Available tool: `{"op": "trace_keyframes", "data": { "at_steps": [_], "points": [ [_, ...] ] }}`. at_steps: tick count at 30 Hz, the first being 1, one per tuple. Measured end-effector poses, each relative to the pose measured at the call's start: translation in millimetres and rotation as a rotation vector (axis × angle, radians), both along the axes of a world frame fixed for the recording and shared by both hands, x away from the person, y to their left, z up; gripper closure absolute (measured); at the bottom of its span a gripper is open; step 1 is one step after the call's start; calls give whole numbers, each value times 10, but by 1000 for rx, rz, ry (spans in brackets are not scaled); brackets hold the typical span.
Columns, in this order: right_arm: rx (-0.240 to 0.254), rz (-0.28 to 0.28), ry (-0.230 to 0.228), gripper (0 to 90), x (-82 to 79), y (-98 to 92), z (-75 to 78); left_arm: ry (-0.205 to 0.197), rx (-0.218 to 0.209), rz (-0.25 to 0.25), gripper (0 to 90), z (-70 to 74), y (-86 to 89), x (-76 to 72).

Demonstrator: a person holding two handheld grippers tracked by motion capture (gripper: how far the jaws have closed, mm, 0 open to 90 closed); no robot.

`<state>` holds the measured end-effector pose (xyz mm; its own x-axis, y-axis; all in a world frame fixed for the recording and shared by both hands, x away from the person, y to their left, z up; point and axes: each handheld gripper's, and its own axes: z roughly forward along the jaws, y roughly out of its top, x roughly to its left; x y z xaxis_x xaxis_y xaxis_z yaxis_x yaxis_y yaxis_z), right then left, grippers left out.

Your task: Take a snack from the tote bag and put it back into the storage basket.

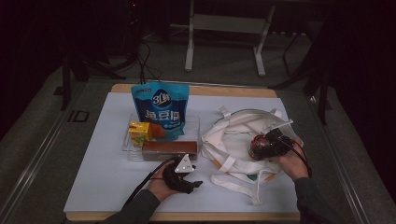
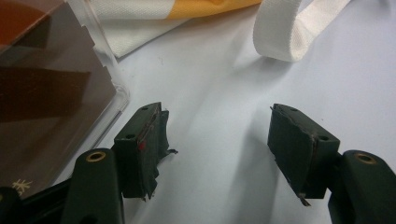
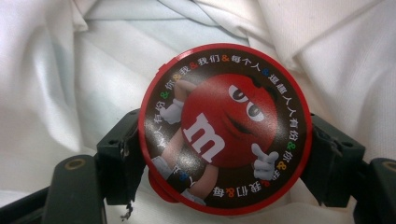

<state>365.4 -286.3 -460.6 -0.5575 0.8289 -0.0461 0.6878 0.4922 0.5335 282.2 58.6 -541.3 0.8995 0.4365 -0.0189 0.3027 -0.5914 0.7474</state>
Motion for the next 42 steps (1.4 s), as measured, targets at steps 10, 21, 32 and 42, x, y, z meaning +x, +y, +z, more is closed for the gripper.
{"op": "trace_keyframes", "data": {
  "at_steps": [10,21,32,42],
  "points": [
    [5,34,-14,256,-25,77,101,-1,-1,1,364,-1,-2,-1],
    [15,68,-20,256,-70,185,192,0,-1,0,364,-1,-2,-2],
    [16,110,-30,256,-90,271,276,-1,0,-1,365,0,0,-1],
    [33,145,-37,256,-127,370,359,-3,-5,2,363,0,4,-1]
  ]
}}
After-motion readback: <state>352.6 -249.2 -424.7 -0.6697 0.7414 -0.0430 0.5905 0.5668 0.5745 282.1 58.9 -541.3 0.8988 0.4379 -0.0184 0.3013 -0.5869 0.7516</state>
